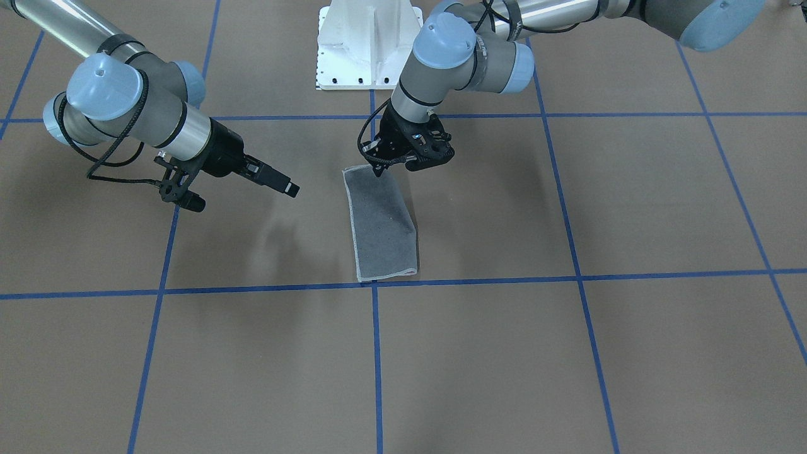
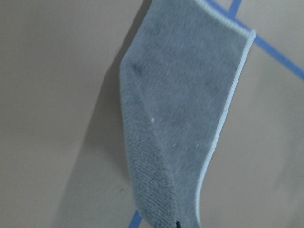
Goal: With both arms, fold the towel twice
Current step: 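Lift the near end and fold it over onto the far half with the left gripper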
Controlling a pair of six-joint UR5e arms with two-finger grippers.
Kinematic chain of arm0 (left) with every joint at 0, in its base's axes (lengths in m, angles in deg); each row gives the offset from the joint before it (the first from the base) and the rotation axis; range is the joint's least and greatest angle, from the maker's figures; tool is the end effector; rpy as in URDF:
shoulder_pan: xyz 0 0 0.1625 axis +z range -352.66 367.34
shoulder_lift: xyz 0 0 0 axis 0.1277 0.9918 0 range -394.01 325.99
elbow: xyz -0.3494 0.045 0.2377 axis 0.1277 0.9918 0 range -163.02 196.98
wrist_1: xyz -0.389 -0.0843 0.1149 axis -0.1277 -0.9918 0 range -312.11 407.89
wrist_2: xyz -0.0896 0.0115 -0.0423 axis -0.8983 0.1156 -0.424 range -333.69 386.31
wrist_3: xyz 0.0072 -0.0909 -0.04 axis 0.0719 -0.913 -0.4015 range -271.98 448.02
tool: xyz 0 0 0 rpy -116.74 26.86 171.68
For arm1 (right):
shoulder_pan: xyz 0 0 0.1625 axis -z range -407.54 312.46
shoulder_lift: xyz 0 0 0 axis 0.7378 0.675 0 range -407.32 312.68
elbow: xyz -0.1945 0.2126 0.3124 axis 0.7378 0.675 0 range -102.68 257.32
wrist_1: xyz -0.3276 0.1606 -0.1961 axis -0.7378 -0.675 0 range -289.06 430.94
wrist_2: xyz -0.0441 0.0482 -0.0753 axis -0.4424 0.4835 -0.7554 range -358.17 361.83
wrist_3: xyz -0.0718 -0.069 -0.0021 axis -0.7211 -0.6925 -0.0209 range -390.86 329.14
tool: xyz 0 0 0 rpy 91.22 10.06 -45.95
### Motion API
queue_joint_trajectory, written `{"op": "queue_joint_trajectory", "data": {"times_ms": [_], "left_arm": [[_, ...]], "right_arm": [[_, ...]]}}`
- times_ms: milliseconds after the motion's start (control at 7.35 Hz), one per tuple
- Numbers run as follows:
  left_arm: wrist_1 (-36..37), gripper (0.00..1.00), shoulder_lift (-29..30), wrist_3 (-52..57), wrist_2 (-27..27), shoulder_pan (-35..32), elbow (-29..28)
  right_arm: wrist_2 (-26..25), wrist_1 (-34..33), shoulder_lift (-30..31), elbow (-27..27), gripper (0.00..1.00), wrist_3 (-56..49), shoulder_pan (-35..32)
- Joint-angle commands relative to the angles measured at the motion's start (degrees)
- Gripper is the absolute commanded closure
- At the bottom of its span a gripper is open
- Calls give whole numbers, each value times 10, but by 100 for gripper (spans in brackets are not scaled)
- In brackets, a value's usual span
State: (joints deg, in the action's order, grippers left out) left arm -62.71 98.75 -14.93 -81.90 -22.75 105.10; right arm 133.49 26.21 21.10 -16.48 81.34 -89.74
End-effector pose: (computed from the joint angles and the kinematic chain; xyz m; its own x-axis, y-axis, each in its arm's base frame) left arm 0.5682 -0.4472 0.1753 0.3492 -0.4484 -0.8228 0.3252 0.8815 -0.3423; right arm -0.4098 -0.4621 0.3202 0.2132 0.5745 0.7903 -0.1273 0.8183 -0.5605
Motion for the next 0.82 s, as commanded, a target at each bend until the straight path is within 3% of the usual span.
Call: {"op": "queue_joint_trajectory", "data": {"times_ms": [0, 681], "left_arm": [[-4, 100, 41, -16, -2, -39, -64], [-69, 100, 43, -20, -2, -61, -142]], "right_arm": [[0, 0, 0, -2, 1, 0, -2], [2, -1, -1, -2, 1, 0, -13]]}}
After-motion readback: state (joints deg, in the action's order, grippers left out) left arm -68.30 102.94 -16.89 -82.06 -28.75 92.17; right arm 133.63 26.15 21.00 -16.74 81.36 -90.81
